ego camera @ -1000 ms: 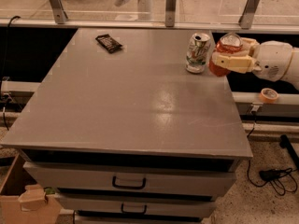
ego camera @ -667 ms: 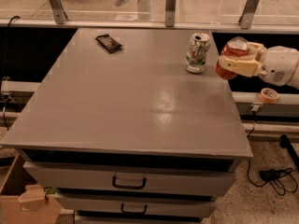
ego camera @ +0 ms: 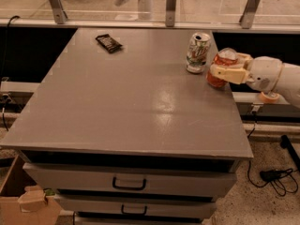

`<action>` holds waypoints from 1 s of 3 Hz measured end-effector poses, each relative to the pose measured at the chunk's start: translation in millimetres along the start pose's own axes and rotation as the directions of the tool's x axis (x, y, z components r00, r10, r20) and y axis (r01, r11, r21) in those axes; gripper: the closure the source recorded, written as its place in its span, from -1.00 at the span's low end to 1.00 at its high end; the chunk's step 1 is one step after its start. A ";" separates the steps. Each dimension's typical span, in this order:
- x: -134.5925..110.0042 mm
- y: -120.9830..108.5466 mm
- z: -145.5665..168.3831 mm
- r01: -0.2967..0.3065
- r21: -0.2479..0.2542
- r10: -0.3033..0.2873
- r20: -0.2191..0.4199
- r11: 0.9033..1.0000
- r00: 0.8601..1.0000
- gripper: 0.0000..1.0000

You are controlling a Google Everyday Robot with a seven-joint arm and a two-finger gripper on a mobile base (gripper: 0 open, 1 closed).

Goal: Move coke can near 7up can

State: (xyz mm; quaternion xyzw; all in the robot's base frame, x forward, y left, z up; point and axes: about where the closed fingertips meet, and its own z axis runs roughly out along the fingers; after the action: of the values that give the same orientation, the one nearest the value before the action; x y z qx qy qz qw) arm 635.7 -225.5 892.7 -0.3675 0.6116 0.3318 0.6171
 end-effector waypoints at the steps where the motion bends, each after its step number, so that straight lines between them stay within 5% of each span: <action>1: 12.6 -4.2 14.1 -0.026 -0.019 0.026 -0.005 0.999 1.000 0.63; 3: 13.8 -6.2 24.8 -0.031 -0.033 0.030 -0.006 0.999 1.000 -0.30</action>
Offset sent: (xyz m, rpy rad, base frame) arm 0.0316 0.0263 -0.0216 0.0120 0.0401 0.0486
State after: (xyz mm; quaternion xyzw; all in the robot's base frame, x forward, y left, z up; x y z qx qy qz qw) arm 654.1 -207.9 878.7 -0.3692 0.6131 0.3505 0.6042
